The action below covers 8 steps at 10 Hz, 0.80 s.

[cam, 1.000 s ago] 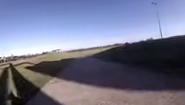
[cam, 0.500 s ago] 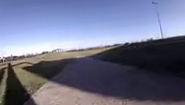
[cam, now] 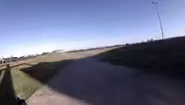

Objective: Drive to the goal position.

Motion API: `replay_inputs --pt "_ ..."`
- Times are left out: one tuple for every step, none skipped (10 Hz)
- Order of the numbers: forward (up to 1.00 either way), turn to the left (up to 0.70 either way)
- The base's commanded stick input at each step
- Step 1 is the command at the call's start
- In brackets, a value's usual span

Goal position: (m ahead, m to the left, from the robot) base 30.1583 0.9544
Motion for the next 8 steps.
replay_inputs --pt "0.70 0.00" --pt "0.70 0.00" --pt "0.70 0.00" --pt "0.70 0.00" --pt "0.70 0.00" --pt "0.70 0.00" --pt "0.70 0.00" --pt "0.70 0.00"
